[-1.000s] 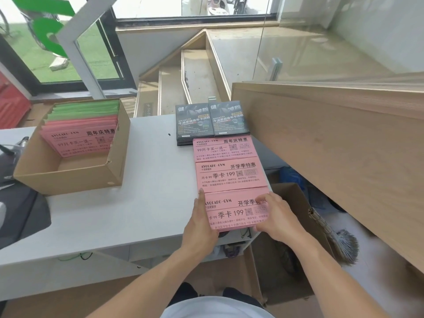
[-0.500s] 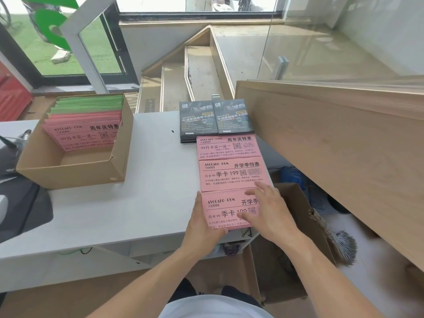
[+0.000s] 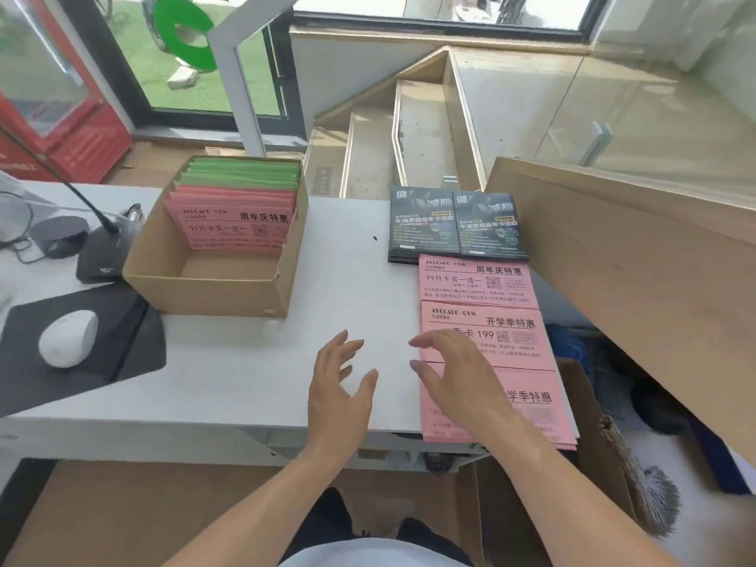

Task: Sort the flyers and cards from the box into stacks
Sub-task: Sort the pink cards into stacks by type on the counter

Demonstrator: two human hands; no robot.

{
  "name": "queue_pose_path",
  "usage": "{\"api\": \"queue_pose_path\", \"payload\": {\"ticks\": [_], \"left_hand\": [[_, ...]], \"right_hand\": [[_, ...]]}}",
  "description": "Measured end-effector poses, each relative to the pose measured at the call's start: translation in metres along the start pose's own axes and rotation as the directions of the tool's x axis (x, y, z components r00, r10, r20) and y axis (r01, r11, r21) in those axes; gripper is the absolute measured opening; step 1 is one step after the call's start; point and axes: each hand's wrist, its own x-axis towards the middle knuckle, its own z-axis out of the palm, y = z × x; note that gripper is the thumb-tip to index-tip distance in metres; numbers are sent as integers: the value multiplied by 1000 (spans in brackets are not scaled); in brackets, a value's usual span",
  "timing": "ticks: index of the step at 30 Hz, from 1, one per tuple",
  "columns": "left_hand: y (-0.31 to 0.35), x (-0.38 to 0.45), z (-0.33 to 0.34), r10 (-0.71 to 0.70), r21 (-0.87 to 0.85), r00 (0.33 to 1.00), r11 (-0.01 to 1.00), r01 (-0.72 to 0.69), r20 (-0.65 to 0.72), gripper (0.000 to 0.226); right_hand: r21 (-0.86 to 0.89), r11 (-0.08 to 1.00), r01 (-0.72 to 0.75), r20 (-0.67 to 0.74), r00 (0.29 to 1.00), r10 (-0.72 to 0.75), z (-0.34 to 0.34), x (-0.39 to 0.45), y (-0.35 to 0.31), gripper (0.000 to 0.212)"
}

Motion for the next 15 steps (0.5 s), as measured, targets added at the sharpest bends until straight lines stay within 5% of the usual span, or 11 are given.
{"api": "queue_pose_path", "payload": {"ticks": [7,15], "left_hand": [[14,65,-92,324,170,923,941,-293,-206,34],[3,177,-205,372,285,856,917,-279,-359,35]], "right_hand": [[118,980,163,38,985,-169,38,76,-98,35],[20,966,258,42,965,-258,84,193,-190,50]]}}
